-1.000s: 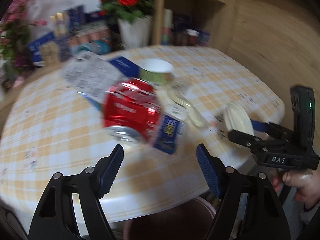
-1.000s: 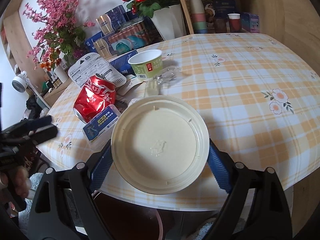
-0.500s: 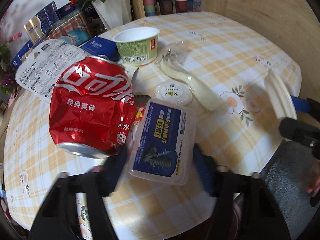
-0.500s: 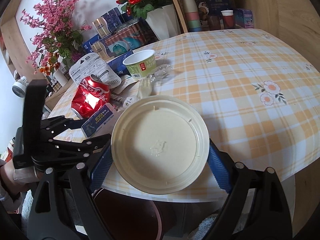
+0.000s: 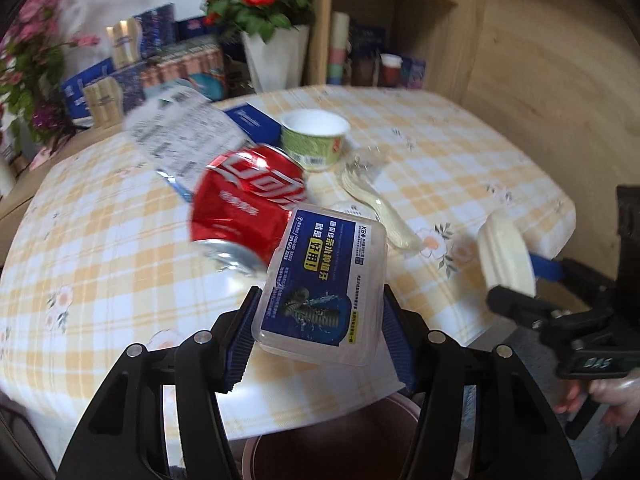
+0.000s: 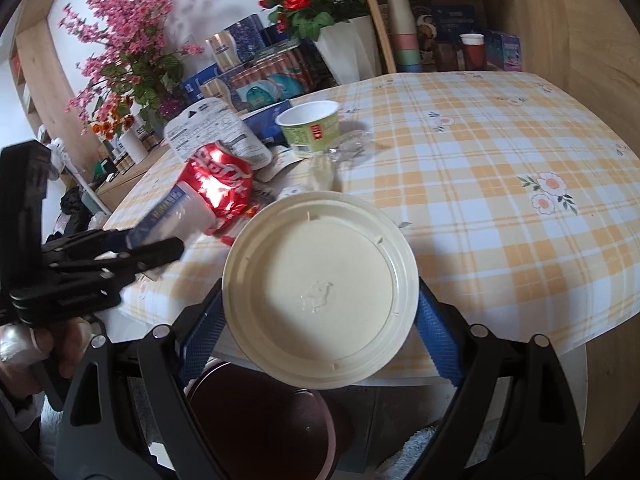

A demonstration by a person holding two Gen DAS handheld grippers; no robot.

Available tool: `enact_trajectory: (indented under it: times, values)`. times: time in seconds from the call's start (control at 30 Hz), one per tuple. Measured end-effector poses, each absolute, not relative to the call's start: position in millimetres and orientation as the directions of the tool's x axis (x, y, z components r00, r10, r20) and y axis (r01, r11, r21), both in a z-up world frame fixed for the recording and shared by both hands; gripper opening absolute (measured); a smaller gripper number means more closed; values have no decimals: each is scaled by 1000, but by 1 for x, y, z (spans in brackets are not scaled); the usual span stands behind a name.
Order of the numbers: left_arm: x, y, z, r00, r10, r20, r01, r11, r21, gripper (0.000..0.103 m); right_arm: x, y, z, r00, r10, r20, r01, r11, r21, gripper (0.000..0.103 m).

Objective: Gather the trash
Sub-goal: 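Open the right tool over the brown bin while the left tool carries the box toward it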

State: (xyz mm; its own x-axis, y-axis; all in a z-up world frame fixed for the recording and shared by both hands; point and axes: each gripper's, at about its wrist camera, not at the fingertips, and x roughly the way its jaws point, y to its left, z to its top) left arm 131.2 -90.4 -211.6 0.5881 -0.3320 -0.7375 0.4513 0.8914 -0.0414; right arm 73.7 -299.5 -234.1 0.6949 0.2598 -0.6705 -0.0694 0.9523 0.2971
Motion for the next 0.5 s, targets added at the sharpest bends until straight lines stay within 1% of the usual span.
enact_trajectory:
  times: [0.13,0.3,0.5]
  values:
    - [116,-68,-195,634,-334,-698,398,914,-75,57,70,-286,-230,680,266,-684,-101,957,273,87]
    - [101,-46,-182,664,-334,-669,353,929,-113,57,62,-270,-222,672,260,-693,-133,964,232,87]
    - [84,-27,-173,685,-336,-646,347,931,-116,57,50,-252,-216,667,258,-699,-156,966,208,87]
